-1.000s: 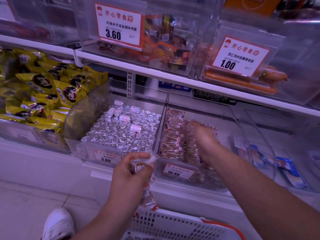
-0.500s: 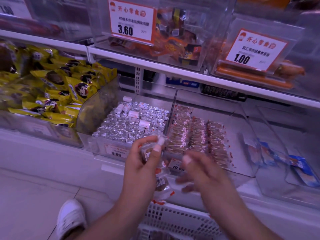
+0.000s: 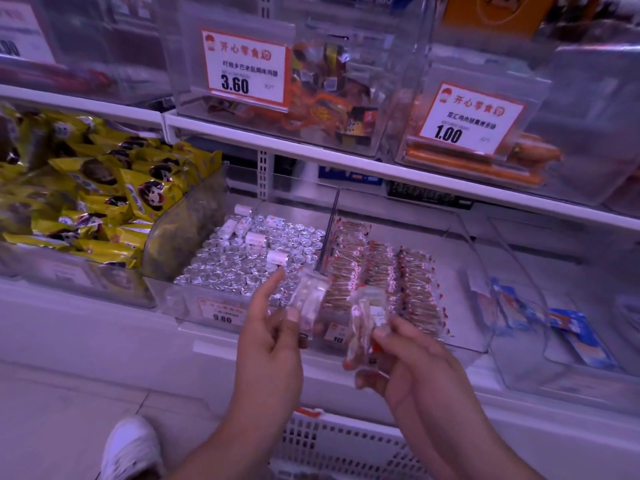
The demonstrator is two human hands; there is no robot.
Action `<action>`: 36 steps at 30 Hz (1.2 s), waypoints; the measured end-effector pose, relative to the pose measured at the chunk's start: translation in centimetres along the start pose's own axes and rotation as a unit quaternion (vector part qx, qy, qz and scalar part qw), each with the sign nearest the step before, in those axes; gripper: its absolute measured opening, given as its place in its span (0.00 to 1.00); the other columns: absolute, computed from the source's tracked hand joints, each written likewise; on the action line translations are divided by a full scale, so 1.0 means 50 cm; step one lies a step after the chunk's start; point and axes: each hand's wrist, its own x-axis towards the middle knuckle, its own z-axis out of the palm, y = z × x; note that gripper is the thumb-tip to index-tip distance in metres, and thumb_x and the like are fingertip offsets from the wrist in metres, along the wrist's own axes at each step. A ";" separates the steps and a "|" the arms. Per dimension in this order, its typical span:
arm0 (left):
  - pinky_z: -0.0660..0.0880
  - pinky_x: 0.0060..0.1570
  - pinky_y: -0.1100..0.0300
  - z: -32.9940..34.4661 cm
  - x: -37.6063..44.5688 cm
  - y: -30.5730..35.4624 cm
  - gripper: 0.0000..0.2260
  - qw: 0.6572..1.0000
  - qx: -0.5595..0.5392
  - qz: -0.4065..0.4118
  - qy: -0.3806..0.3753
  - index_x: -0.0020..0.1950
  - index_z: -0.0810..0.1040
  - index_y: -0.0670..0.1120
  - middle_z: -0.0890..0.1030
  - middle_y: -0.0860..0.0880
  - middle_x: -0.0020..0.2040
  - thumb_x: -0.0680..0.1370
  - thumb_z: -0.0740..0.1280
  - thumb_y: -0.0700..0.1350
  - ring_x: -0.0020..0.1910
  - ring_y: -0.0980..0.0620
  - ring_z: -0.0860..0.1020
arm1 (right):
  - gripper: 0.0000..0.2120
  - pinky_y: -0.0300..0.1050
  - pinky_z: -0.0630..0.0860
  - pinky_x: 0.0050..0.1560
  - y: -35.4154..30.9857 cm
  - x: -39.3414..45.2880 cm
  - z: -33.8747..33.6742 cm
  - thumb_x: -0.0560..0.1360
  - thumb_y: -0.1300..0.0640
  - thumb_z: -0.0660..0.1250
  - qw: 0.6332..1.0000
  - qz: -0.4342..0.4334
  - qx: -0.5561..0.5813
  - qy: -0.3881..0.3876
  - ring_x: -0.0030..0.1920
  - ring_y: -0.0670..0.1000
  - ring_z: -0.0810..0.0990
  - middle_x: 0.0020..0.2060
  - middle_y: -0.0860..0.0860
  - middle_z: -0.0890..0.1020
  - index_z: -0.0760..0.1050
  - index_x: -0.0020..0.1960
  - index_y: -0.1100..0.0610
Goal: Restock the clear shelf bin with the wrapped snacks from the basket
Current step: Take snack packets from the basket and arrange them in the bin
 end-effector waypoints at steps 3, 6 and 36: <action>0.74 0.37 0.72 0.001 -0.006 -0.006 0.24 0.999 0.025 0.020 -0.017 0.72 0.69 0.61 0.82 0.52 0.33 0.81 0.64 0.38 0.33 0.60 0.78 | 0.10 0.48 0.79 0.30 0.008 0.023 -0.009 0.79 0.66 0.63 0.983 -0.076 -0.137 0.096 0.36 0.62 0.82 0.36 0.58 0.82 0.83 0.49 0.57; 0.75 0.45 0.73 0.007 -0.020 -0.009 0.17 0.987 0.137 0.076 -0.046 0.62 0.80 0.61 0.85 0.65 0.49 0.80 0.68 0.41 0.46 0.66 0.82 | 0.12 0.55 0.83 0.37 0.026 0.036 0.010 0.79 0.67 0.63 0.954 -0.138 -0.243 0.109 0.37 0.56 0.81 0.40 0.58 0.84 0.81 0.53 0.53; 0.68 0.27 0.56 0.031 0.121 -0.043 0.29 0.880 0.431 0.166 -0.109 0.75 0.58 0.65 0.83 0.59 0.50 0.79 0.66 0.48 0.34 0.53 0.79 | 0.14 0.46 0.76 0.58 -0.127 0.537 -0.174 0.75 0.58 0.69 0.631 -0.079 -0.771 -0.016 0.57 0.59 0.80 0.55 0.58 0.82 0.79 0.59 0.61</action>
